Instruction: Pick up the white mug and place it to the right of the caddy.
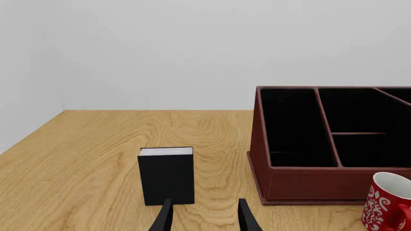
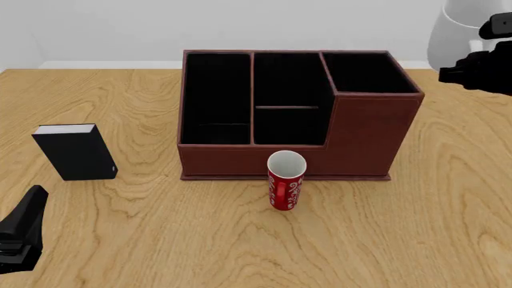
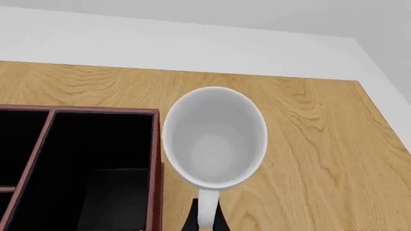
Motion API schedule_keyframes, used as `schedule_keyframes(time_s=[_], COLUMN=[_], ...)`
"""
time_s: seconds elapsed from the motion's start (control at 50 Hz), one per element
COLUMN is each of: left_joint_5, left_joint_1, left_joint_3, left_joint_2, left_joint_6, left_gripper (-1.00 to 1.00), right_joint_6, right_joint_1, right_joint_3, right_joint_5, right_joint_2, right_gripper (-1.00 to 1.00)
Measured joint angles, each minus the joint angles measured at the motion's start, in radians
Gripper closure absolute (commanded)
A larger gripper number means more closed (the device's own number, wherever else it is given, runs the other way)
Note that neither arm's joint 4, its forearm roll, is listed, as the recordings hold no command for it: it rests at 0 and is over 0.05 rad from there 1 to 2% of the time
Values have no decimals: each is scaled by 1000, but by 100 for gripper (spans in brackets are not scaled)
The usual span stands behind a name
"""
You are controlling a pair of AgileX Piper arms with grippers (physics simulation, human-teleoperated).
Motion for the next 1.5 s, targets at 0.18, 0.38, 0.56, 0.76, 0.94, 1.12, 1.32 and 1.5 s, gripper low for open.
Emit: schedule_keyframes(time_s=[0.18, 0.38, 0.56, 0.76, 0.94, 1.12, 1.32, 1.5], left_joint_5=[0, 0, 0, 0, 0, 0, 0, 0], left_joint_1=[0, 0, 0, 0, 0, 0, 0, 0], left_joint_3=[0, 0, 0, 0, 0, 0, 0, 0], left_joint_2=[0, 0, 0, 0, 0, 0, 0, 0], left_joint_6=[0, 0, 0, 0, 0, 0, 0, 0], left_gripper=[-100, -100, -100, -100, -100, -100, -100, -100], right_joint_6=[15, 27, 33, 30, 31, 36, 38, 44], right_joint_1=[-14, -38, -57, -67, -71, -69, -66, -60], right_joint_3=[-2, 9, 33, 62, 95, 133, 185, 239], right_joint_5=[-11, -28, -48, -68, -93, -114, -141, -184], right_joint_2=[18, 33, 41, 49, 55, 44, 25, 34], right_gripper=[100, 100, 100, 100, 100, 100, 100, 100])
